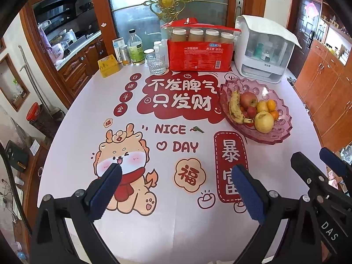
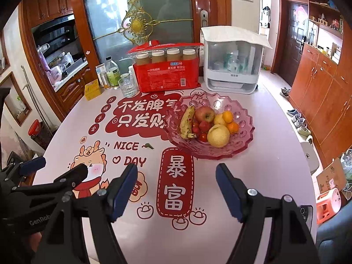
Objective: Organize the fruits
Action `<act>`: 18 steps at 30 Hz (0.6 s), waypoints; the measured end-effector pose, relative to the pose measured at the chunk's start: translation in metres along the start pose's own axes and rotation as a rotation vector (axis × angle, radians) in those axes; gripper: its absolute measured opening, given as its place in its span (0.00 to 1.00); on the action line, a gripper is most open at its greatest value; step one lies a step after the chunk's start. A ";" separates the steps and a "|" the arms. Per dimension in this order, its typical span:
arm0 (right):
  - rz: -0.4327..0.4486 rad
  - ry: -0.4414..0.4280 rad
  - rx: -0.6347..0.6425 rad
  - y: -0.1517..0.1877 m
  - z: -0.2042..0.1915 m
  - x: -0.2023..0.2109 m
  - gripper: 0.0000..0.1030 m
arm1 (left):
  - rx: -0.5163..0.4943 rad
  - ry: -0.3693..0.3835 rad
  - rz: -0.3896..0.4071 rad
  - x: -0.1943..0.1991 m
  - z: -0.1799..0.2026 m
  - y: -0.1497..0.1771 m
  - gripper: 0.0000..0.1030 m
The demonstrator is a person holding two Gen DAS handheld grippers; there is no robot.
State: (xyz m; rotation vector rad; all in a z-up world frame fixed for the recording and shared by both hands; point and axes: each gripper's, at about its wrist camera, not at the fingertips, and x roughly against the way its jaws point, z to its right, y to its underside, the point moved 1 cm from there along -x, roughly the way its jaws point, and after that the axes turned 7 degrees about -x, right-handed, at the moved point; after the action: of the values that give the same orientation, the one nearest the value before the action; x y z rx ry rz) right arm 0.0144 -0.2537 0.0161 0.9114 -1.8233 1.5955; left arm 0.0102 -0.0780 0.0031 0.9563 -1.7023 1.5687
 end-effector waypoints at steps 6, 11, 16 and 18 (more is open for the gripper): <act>0.000 0.001 -0.001 0.000 0.000 0.000 0.72 | 0.000 0.002 0.000 0.000 0.000 0.000 0.96; 0.000 0.000 0.000 0.000 0.000 0.000 0.72 | 0.002 0.002 0.000 -0.001 0.000 -0.001 0.96; -0.001 0.000 -0.001 0.000 0.000 0.000 0.72 | 0.003 0.005 -0.003 -0.002 -0.001 -0.001 0.96; -0.002 -0.001 0.000 0.000 0.000 0.000 0.72 | 0.004 0.005 -0.003 -0.002 0.000 -0.001 0.96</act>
State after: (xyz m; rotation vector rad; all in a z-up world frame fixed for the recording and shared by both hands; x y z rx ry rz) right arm 0.0148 -0.2540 0.0158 0.9137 -1.8230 1.5942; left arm 0.0127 -0.0781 0.0018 0.9561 -1.6939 1.5716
